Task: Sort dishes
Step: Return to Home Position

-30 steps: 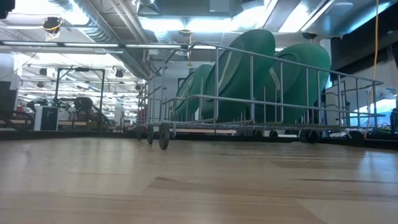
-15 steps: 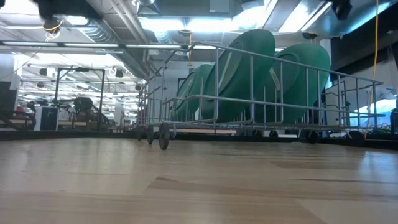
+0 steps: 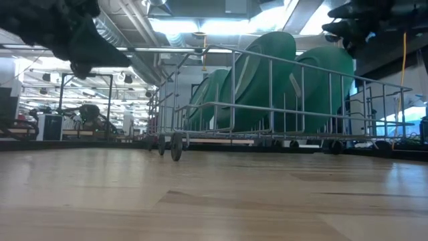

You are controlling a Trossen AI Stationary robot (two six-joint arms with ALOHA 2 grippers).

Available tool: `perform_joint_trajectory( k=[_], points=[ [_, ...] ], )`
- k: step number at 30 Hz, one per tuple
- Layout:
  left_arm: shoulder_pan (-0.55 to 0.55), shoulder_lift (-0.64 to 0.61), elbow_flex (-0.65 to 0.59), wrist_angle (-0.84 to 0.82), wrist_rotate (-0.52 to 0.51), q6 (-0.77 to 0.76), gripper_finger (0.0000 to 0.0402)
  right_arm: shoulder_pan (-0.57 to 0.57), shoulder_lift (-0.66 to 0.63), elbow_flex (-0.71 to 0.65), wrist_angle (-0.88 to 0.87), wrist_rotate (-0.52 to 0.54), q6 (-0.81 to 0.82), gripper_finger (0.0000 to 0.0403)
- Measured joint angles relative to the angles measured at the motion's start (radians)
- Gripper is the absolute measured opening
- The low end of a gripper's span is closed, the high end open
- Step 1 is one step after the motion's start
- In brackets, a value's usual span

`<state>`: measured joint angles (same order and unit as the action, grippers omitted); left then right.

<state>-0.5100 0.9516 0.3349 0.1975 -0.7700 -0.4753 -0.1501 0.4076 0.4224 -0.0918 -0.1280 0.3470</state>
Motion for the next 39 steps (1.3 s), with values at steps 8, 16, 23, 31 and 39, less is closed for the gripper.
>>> perform_joint_trajectory(
  k=[8, 16, 23, 31, 39],
  points=[
    [0.074, 0.0, -0.094, 0.152, 0.038, 0.041, 0.0004, 0.0, 0.0, -0.072, 0.17, -0.16, -0.102, 0.0134],
    [0.145, 0.0, -0.133, 0.189, 0.038, 0.063, 0.0004, -0.001, 0.0, -0.091, 0.166, -0.123, -0.116, 0.0134],
    [0.211, 0.001, -0.135, 0.179, 0.039, 0.121, 0.0004, -0.001, 0.0, -0.091, 0.11, -0.039, -0.111, 0.0134],
    [0.29, 0.001, -0.135, 0.157, 0.072, 0.197, 0.0004, -0.001, 0.0, -0.091, 0.15, -0.048, -0.064, 0.0134],
    [0.338, 0.001, -0.135, 0.152, 0.072, 0.221, 0.0004, -0.001, -0.002, -0.089, 0.336, -0.373, -0.067, 0.0134]
  ],
)
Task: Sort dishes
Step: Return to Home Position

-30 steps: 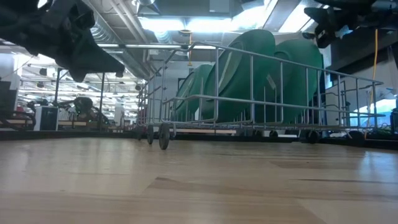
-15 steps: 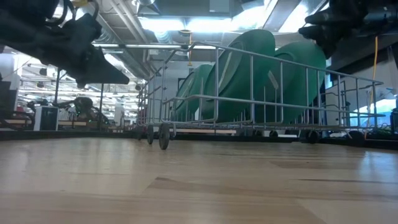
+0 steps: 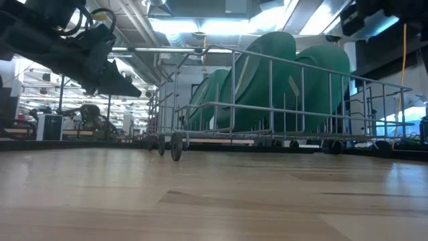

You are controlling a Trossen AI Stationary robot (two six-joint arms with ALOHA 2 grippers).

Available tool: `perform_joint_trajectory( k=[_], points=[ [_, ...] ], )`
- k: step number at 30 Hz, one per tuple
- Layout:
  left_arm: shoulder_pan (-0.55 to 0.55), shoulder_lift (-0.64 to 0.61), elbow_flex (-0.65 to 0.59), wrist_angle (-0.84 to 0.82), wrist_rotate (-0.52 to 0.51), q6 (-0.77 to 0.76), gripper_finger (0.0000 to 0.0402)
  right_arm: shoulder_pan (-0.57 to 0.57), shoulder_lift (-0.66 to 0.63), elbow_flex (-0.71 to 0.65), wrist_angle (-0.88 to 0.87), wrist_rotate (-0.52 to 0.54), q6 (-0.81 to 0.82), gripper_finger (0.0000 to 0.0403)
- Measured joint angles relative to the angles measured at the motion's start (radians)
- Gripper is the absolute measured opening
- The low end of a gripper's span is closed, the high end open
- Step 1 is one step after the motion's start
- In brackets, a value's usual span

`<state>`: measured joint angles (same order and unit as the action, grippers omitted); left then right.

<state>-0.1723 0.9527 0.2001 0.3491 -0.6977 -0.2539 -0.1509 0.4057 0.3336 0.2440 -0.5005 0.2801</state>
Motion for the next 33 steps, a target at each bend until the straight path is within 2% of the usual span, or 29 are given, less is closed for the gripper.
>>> perform_joint_trajectory(
  k=[3, 7, 15, 21, 25, 33],
  points=[
    [0.013, 0.0, 0.0, -0.003, 0.0, -0.004, 0.0004, 0.001, 0.001, 0.001, -0.009, -0.093, 0.027, 0.0134],
    [0.028, 0.0, 0.0, -0.01, 0.0, -0.005, 0.0004, 0.001, 0.001, 0.001, -0.042, -0.095, 0.027, 0.0134],
    [0.043, 0.0, 0.001, -0.108, 0.0, -0.008, 0.0004, 0.001, 0.036, 0.0, -0.216, -0.094, -0.004, 0.0134],
    [0.043, 0.0, 0.001, -0.133, 0.0, -0.008, 0.0004, 0.001, 0.071, 0.0, -0.225, -0.1, -0.092, 0.0134],
    [0.042, 0.0, 0.001, -0.133, 0.0, -0.008, 0.0004, 0.001, 0.084, 0.0, -0.243, -0.151, -0.154, 0.0134],
    [0.042, 0.0, 0.001, -0.133, 0.0, -0.008, 0.0004, 0.001, 0.083, -0.001, -0.297, -0.181, -0.208, 0.0134]
  ],
)
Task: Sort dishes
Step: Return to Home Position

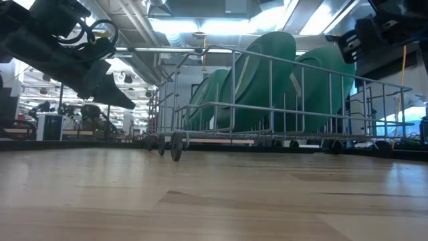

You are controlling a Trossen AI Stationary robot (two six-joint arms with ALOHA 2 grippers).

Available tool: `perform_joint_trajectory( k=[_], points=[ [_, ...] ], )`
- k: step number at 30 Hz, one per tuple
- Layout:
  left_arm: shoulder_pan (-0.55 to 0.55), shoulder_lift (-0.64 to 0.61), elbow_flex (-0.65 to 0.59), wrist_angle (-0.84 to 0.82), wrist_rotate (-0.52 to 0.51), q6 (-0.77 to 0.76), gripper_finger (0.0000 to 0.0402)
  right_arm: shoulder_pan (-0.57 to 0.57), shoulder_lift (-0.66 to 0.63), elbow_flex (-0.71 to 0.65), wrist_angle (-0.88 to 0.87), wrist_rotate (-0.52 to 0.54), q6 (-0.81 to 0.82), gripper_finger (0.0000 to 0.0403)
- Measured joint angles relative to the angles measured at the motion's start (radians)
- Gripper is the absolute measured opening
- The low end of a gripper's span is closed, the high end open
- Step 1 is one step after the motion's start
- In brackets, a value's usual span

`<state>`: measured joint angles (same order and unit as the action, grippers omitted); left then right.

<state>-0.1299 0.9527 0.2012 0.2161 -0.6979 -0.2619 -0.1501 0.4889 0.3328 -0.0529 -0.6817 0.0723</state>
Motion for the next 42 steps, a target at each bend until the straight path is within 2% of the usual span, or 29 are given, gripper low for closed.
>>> perform_joint_trajectory(
  k=[10, 35, 42],
  points=[
    [0.0, 0.0, 0.0, 0.0, 0.0, 0.0, 0.0004, -0.001, 0.0, 0.0, -0.006, 0.02, 0.003, 0.0134],
    [0.0, 0.0, 0.0, 0.0, 0.0, 0.0, 0.0004, -0.001, 0.0, 0.0, -0.006, 0.176, 0.008, 0.0134],
    [0.0, 0.0, 0.0, 0.0, 0.0, 0.0, 0.0004, -0.001, 0.0, 0.0, -0.006, 0.177, 0.008, 0.0134]
  ],
)
